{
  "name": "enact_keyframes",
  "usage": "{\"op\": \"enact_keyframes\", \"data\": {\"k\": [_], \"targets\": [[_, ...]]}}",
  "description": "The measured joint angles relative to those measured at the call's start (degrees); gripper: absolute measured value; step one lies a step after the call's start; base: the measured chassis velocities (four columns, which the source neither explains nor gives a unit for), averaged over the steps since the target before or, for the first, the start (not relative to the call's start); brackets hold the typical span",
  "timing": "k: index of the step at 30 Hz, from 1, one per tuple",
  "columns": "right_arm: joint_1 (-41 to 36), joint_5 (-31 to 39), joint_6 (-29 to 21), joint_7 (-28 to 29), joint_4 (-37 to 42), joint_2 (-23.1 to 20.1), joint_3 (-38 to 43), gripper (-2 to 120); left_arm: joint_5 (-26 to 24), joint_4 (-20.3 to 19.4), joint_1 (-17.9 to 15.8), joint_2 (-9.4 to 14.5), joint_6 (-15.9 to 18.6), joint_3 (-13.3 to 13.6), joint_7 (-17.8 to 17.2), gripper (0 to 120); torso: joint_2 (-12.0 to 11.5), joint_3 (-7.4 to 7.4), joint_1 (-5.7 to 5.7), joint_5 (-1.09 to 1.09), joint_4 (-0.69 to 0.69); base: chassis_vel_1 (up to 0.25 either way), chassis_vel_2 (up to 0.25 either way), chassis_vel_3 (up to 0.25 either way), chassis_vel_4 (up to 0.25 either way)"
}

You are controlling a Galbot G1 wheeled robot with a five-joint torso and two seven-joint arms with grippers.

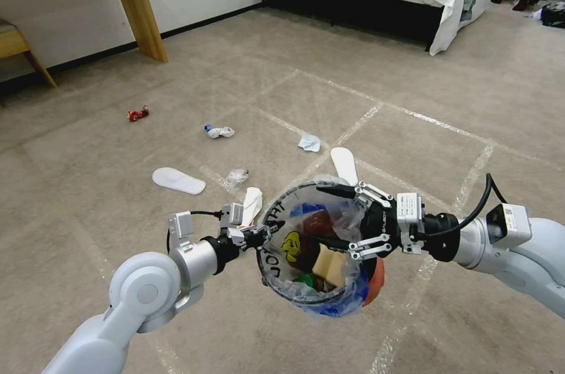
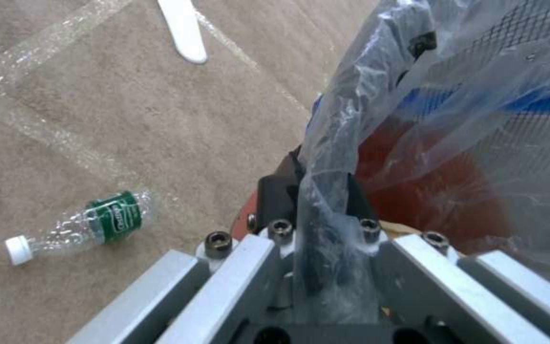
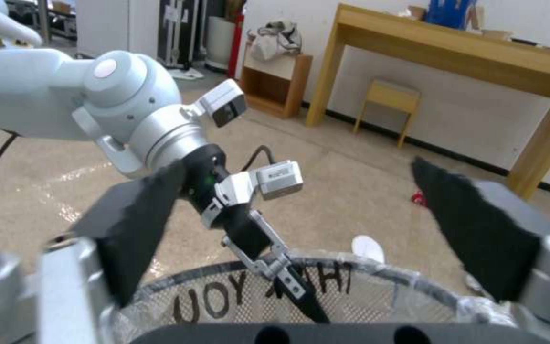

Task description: Pick up the trash bin and place the garbage on the floor into it.

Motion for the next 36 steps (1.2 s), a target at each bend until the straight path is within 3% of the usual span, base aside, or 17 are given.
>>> {"op": "enact_keyframes", "data": {"k": [2, 11, 14, 17, 21, 22, 28, 29, 36], "targets": [[-0.08, 0.35, 0.09, 0.00, 0.33, -0.03, 0.40, 99, 0.27, -0.04, 0.41, 0.00, 0.00, -0.30, 0.13, 1, 0.00, 0.00, 0.00, 0.00, 0.00, 0.000, 0.000, 0.000, 0.000], [-2.13, 4.35, -0.09, 0.21, 2.54, -0.65, 8.30, 100, 2.67, -0.03, 2.97, -1.29, 0.02, -1.63, 0.91, 1, 0.00, 0.00, 0.00, -0.01, -0.01, 0.000, 0.000, 0.000, 0.000], [-2.42, 6.59, -0.46, 1.03, 2.12, -0.04, 12.59, 100, 3.46, -0.21, 4.91, -2.20, 0.02, -3.61, 1.18, 1, 0.00, 0.00, 0.00, -0.02, 0.00, 0.000, 0.000, 0.000, 0.000], [-2.65, 7.18, -1.18, 3.88, -1.49, 3.75, 16.31, 100, 5.54, -0.58, 8.53, -2.69, -0.26, -7.06, 1.39, 1, 0.00, 0.00, 0.00, -0.01, 0.00, 0.000, 0.000, 0.000, 0.000], [-3.47, 5.67, -1.94, 7.63, -5.41, 8.26, 16.64, 100, 7.10, -0.77, 10.27, -2.42, -0.89, -9.88, 1.41, 1, 0.00, -0.01, 0.00, 0.01, 0.02, 0.000, 0.000, 0.000, 0.000], [-4.12, 3.69, -2.62, 9.46, -8.63, 11.18, 15.56, 100, 7.68, -0.52, 10.74, -2.10, -1.12, -11.22, 1.67, 1, 0.00, 0.00, 0.00, 0.01, -0.01, 0.000, 0.000, 0.000, 0.000], [0.00, -1.45, -3.27, 12.67, -18.43, 16.27, 6.30, 100, 9.14, -0.22, 13.54, -2.18, -1.29, -15.42, 2.38, 1, 0.00, 0.00, 0.00, 0.04, 0.00, 0.000, 0.000, 0.000, 0.000], [2.76, -5.92, -4.50, 14.08, -23.59, 18.82, 1.12, 100, 10.91, 0.23, 15.11, -2.67, -1.39, -17.93, 3.07, 1, 0.00, 0.00, 0.00, 0.00, 0.01, 0.000, 0.000, 0.000, 0.000], [9.37, -18.40, -8.08, 13.57, -34.72, 20.87, -10.92, 100, 15.52, 2.62, 16.90, -3.67, -1.78, -23.27, 4.44, 1, 0.00, 0.01, 0.00, 0.01, -0.01, 0.000, 0.000, 0.000, 0.000]]}}
